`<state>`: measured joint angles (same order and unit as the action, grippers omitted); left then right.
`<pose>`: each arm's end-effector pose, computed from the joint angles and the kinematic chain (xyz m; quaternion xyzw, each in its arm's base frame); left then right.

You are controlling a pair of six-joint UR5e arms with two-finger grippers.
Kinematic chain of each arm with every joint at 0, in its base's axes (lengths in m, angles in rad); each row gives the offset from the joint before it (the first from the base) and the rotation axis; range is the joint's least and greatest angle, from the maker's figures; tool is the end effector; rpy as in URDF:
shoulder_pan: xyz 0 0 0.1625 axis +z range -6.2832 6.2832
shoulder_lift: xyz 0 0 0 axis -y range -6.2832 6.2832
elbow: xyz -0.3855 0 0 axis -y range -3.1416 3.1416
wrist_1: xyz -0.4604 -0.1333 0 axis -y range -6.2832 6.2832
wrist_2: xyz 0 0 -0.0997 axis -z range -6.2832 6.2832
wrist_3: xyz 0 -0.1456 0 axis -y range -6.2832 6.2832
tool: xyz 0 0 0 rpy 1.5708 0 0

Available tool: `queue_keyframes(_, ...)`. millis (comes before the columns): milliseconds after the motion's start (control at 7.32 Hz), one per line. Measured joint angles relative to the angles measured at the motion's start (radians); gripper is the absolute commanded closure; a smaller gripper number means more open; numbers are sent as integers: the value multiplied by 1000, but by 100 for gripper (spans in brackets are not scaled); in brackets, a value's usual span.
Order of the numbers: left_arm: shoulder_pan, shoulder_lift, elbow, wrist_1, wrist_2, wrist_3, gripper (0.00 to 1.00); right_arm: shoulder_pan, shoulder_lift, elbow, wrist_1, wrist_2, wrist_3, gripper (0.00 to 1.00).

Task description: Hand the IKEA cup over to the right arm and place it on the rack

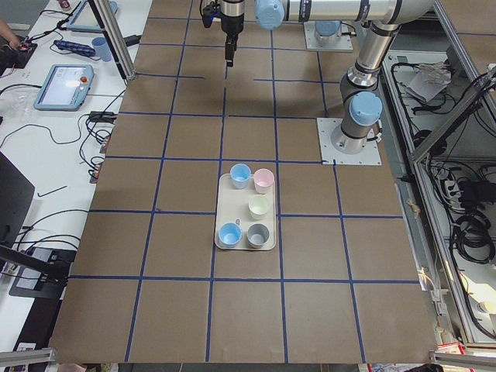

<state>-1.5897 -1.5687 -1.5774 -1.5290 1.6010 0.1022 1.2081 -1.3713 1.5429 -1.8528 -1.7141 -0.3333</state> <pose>-0.1396 -0.5621 0.4042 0.0602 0.9979 -0.0180 0.0159 -0.1237 -0.6430 0.3295 -0.0186 -0.9957 0.0274 0.0860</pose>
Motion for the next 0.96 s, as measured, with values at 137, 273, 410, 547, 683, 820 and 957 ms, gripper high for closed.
queue_keyframes(137,2,13,12,-21,-6,6,0,-13,1,40,-61,5,-26,95)
queue_keyframes(273,8,19,14,-29,-19,17,0,-31,3,71,-114,12,-54,95)
queue_keyframes(410,15,21,15,-28,-39,42,0,-45,5,96,-149,23,-75,95)
queue_keyframes(547,33,23,15,-24,-63,71,0,-51,5,114,-166,36,-85,94)
queue_keyframes(683,54,26,14,-25,-91,86,0,-54,7,124,-172,43,-88,93)
queue_keyframes(820,67,28,14,-26,-117,88,0,-54,12,129,-180,47,-90,91)
queue_keyframes(957,73,28,14,-26,-130,87,0,-54,25,132,-194,48,-90,87)
